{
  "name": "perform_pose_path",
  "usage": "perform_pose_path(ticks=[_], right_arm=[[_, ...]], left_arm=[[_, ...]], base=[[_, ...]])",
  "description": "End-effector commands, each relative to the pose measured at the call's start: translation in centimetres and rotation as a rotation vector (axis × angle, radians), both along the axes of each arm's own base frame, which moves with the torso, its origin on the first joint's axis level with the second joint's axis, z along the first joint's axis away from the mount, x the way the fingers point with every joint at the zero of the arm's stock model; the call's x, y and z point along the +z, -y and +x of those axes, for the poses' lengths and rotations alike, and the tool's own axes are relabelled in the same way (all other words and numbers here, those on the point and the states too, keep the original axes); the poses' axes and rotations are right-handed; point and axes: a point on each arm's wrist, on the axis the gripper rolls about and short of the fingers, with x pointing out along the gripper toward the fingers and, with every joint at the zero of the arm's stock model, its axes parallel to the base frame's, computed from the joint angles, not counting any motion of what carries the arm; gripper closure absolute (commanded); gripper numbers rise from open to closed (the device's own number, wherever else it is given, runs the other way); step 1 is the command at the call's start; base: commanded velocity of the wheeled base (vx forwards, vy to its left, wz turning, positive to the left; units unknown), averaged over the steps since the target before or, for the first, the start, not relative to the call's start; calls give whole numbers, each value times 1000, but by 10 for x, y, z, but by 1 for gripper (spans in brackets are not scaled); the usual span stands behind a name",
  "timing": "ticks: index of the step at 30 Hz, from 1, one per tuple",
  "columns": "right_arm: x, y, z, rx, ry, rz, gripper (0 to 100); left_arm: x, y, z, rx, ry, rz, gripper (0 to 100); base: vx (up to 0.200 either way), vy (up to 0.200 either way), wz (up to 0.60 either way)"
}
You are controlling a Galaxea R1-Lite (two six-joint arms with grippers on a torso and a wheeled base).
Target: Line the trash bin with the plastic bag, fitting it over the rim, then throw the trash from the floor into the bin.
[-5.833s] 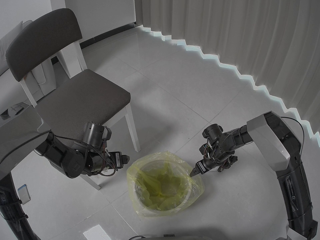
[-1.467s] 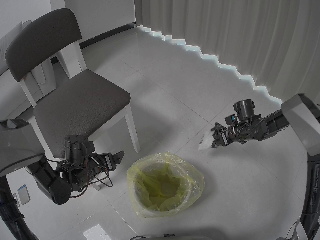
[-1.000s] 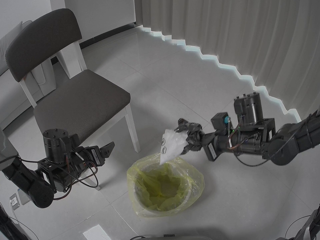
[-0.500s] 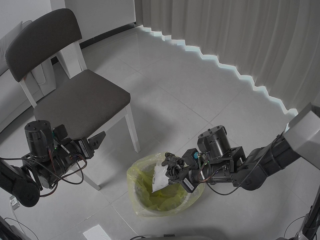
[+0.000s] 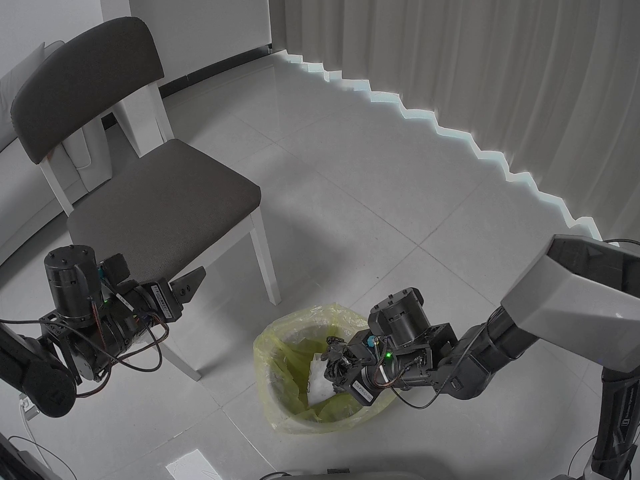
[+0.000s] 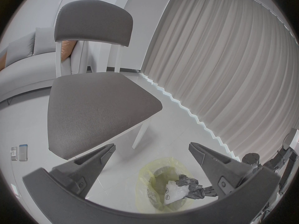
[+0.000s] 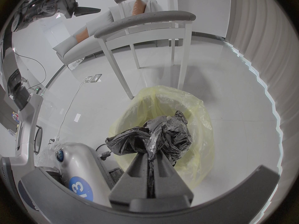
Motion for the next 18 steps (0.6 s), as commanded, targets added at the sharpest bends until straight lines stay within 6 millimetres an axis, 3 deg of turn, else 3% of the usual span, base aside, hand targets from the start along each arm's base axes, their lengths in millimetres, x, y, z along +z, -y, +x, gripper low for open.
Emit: perform_pose_path(ticks=[1,6,7,14,18], right_arm=[[-21,-8,9,10,-15,-3,100],[-29,-17,19,17,-10,-6,100],[-30,-17,19,19,-16,-14,0],[-25,-16,22,1,-20,-5,0],[-5,-7,27,-26,10,29,0]], left_arm=[[-5,-1,4,3,-20,4,0],[-7,0,6,2,-27,7,0],[-8,0,6,2,-30,7,0],[-12,0,8,4,-42,9,0],[-14,0,7,6,-51,11,0]], base=[[0,0,0],[0,0,0],[0,0,0],[0,0,0],[0,0,0]])
